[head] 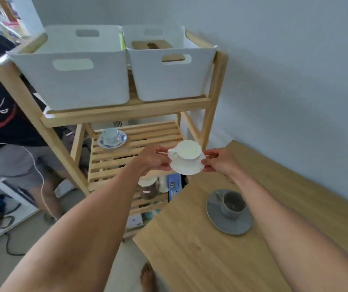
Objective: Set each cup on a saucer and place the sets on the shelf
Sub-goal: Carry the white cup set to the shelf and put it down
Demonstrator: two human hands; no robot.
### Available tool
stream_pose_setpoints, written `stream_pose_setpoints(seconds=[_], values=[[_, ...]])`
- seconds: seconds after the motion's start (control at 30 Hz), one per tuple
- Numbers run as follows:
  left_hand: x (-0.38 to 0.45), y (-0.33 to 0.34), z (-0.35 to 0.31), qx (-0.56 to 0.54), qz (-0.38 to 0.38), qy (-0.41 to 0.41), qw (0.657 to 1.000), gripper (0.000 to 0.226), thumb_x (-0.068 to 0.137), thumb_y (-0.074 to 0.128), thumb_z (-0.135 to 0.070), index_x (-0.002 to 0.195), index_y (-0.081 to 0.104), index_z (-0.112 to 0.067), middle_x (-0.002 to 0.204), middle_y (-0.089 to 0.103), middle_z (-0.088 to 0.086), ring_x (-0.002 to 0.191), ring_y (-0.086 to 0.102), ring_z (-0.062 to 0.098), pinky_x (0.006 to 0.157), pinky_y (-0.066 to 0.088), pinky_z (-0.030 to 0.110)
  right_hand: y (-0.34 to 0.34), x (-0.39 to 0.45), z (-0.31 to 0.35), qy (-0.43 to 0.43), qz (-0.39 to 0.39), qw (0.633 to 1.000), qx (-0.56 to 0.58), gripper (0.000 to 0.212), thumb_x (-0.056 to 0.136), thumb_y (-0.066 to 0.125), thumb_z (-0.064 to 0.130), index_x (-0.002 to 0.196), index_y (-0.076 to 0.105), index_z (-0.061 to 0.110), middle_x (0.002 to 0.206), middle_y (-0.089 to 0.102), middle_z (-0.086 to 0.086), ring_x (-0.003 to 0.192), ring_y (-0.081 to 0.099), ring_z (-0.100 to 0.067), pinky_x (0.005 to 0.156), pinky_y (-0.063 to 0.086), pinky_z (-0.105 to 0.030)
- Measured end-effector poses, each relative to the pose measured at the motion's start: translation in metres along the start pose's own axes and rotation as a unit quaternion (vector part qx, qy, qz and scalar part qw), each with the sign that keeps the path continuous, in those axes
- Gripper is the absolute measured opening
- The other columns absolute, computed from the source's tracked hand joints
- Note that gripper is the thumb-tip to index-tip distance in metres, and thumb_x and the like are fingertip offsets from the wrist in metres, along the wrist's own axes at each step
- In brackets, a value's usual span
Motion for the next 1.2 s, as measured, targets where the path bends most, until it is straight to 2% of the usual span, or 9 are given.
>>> stream_pose_setpoints(seconds=[0.27, 0.33, 0.43, 0.57, 0.67, 0.8, 0.93, 1.1, 1.2], values=[[0.062, -0.082, 0.044, -0.067, -0.064, -0.053, 0.994, 0.048, 0.085, 0.069, 0.016, 0.13, 0.063, 0.001, 0.12, 0.071, 0.019, 0.099, 0.074, 0.031, 0.07, 0.065, 0.033, 0.098, 0.076, 0.016, -0.002, 0.041, 0.998, -0.04, 0.043, 0.086, 0.073, -0.007, 0.128, 0.068, 0.004, 0.111, 0.072, -0.012, 0.093, 0.076, -0.029, 0.074, 0.065, -0.033], [0.085, -0.094, 0.052, -0.067, -0.074, -0.054, 0.994, 0.046, 0.086, 0.068, 0.015, 0.13, 0.065, 0.0, 0.119, 0.073, 0.019, 0.1, 0.075, 0.031, 0.075, 0.065, 0.036, 0.112, 0.102, 0.017, -0.006, 0.04, 0.997, -0.06, 0.042, 0.087, 0.073, -0.006, 0.127, 0.069, 0.006, 0.114, 0.074, -0.012, 0.092, 0.077, -0.027, 0.075, 0.065, -0.033], [0.12, -0.106, 0.062, -0.064, -0.075, -0.056, 0.994, 0.043, 0.088, 0.067, 0.013, 0.127, 0.067, -0.004, 0.121, 0.073, 0.019, 0.105, 0.074, 0.034, 0.087, 0.063, 0.043, 0.127, 0.144, 0.014, -0.01, 0.038, 0.997, -0.069, 0.041, 0.088, 0.073, -0.004, 0.127, 0.07, 0.006, 0.116, 0.073, -0.013, 0.088, 0.076, -0.025, 0.075, 0.065, -0.035], [0.171, -0.114, 0.07, -0.071, -0.089, -0.044, 0.993, 0.042, 0.089, 0.067, 0.013, 0.128, 0.066, -0.001, 0.12, 0.072, 0.018, 0.105, 0.074, 0.034, 0.077, 0.065, 0.037, 0.142, 0.2, 0.009, -0.034, 0.027, 0.995, -0.09, 0.034, 0.087, 0.072, -0.006, 0.119, 0.074, 0.007, 0.112, 0.073, -0.012, 0.087, 0.076, -0.025, 0.072, 0.065, -0.034], [0.21, -0.121, 0.078, -0.082, -0.095, -0.044, 0.991, 0.043, 0.088, 0.07, 0.01, 0.129, 0.067, -0.003, 0.122, 0.073, 0.017, 0.102, 0.076, 0.032, 0.085, 0.064, 0.043, 0.152, 0.24, 0.006, -0.042, 0.014, 0.994, -0.097, 0.032, 0.088, 0.071, -0.004, 0.117, 0.076, 0.008, 0.11, 0.075, -0.011, 0.083, 0.077, -0.023, 0.069, 0.066, -0.032], [0.247, -0.129, 0.077, -0.078, -0.128, -0.036, 0.988, 0.041, 0.087, 0.072, 0.01, 0.126, 0.068, -0.002, 0.116, 0.074, 0.015, 0.094, 0.076, 0.027, 0.072, 0.066, 0.034, 0.164, 0.284, 0.008, -0.063, -0.007, 0.988, -0.138, 0.03, 0.086, 0.073, 0.002, 0.114, 0.077, 0.013, 0.107, 0.074, -0.004, 0.093, 0.074, -0.021, 0.077, 0.063, -0.03], [0.271, -0.135, 0.073, -0.065, -0.127, -0.036, 0.989, 0.038, 0.087, 0.072, 0.009, 0.123, 0.069, -0.005, 0.114, 0.075, 0.015, 0.092, 0.078, 0.028, 0.081, 0.065, 0.04, 0.173, 0.314, 0.009, -0.056, -0.013, 0.99, -0.129, 0.027, 0.086, 0.073, 0.001, 0.11, 0.078, 0.012, 0.105, 0.075, -0.008, 0.088, 0.076, -0.025, 0.078, 0.065, -0.039], [0.291, -0.133, 0.066, -0.074, -0.126, -0.039, 0.988, 0.039, 0.088, 0.069, 0.012, 0.125, 0.067, -0.001, 0.113, 0.073, 0.018, 0.088, 0.077, 0.029, 0.058, 0.065, 0.032, 0.174, 0.341, 0.01, -0.051, -0.02, 0.989, -0.139, 0.03, 0.084, 0.075, 0.004, 0.111, 0.079, 0.016, 0.106, 0.075, -0.004, 0.09, 0.076, -0.022, 0.079, 0.065, -0.038], [0.303, -0.136, 0.065, -0.065, -0.132, -0.034, 0.989, 0.039, 0.087, 0.069, 0.014, 0.124, 0.067, 0.001, 0.116, 0.071, 0.019, 0.081, 0.074, 0.024, 0.055, 0.062, 0.027, 0.174, 0.353, 0.011, -0.054, -0.02, 0.988, -0.142, 0.028, 0.082, 0.074, 0.007, 0.106, 0.081, 0.021, 0.105, 0.076, 0.0, 0.092, 0.075, -0.02, 0.082, 0.064, -0.036]])
Point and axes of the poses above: each hand's wrist, its own x-axis towards the middle knuckle, its own y-axis out of the palm, z = x × y, the point moved 1 cm from there along x, towards the middle knuckle
